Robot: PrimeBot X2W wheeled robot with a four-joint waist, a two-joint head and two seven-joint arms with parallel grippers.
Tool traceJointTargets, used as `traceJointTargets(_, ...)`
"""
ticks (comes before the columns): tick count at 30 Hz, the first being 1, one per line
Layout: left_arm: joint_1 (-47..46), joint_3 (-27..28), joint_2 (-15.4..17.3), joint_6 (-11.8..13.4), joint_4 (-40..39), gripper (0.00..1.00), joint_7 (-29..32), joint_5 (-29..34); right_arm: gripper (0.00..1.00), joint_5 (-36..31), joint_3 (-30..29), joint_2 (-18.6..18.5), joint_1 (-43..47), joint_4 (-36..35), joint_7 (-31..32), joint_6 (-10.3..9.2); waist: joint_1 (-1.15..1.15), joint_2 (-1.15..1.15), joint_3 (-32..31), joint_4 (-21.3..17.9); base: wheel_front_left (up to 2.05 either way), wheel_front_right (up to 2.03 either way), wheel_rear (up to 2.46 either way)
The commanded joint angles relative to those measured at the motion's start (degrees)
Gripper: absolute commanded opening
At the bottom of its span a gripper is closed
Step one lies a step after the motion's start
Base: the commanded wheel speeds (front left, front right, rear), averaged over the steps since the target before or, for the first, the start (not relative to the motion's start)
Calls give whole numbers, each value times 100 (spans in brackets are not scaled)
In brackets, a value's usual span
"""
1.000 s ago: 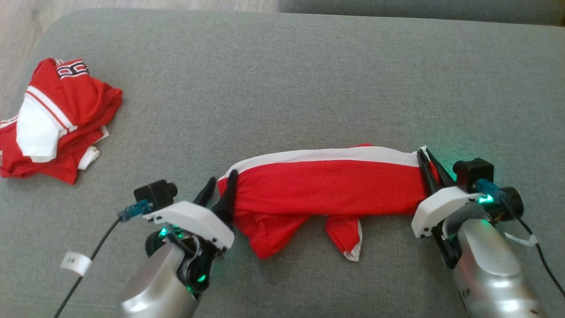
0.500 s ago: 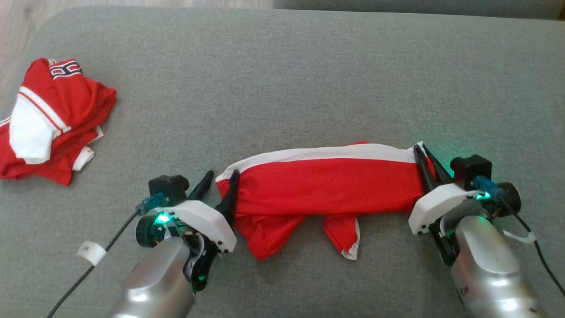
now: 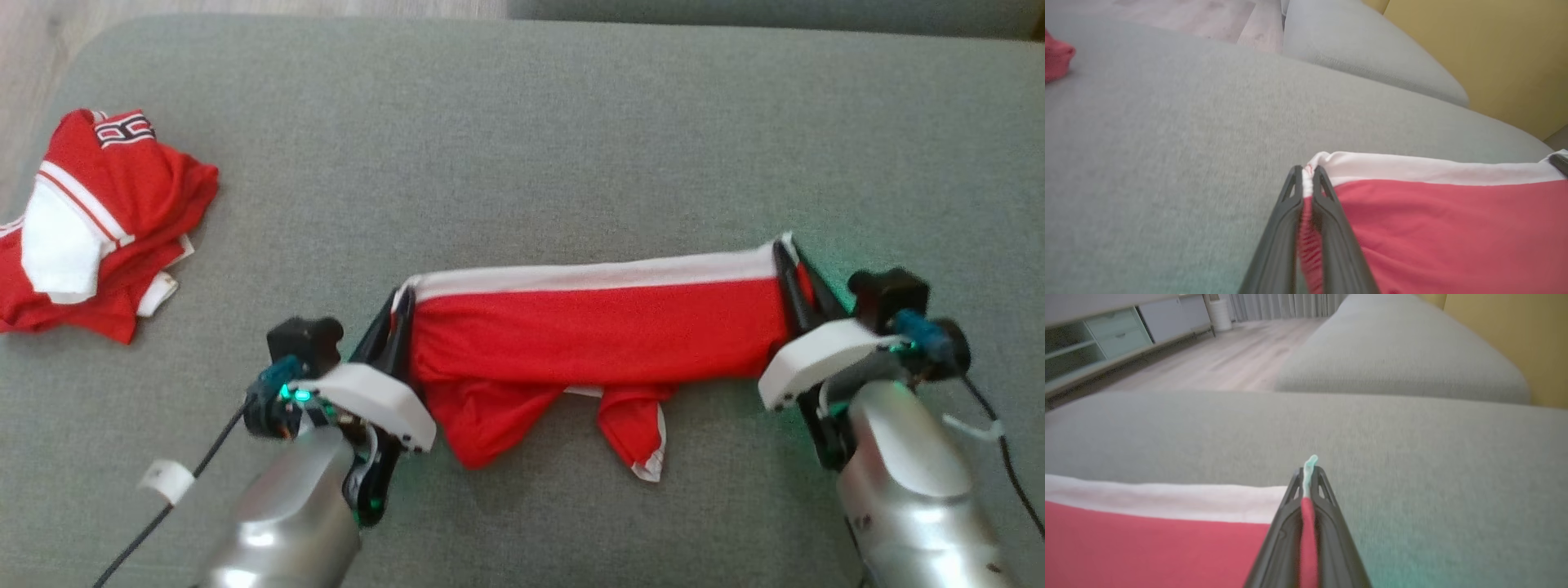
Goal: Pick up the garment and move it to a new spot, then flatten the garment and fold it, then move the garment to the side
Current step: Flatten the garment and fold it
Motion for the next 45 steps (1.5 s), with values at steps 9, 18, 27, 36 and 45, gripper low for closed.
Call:
traceJointTargets(9, -698, 641, 660, -12, -1482, 0, -132, 950, 0, 897, 69, 99, -106, -1609, -79, -4, 0, 0, -705, -131, 0, 0, 0)
traceJointTargets(18, -1171, 783, 1084, -97, -2163, 0, 35, 1023, 0, 1373, 187, -110, -321, -2343, -79, -4, 0, 0, -1275, -386, 0, 0, 0)
traceJointTargets(27, -1438, 890, 1286, 160, -2854, 0, 504, 984, 0, 1561, 391, -582, -922, -2789, 202, -4, 0, 0, -1191, -642, 0, 0, 0)
traceJointTargets(36, -2600, 989, 1191, 521, -2734, 0, 389, 1401, 0, 1219, 705, -954, -2462, -2514, 356, -4, 0, 0, -207, -717, 0, 0, 0)
traceJointTargets(45, -3870, 1503, 890, 693, -2336, 0, -127, 1962, 0, 674, 528, -1139, -4085, -1709, -63, -4, 0, 0, 540, -689, 0, 0, 0)
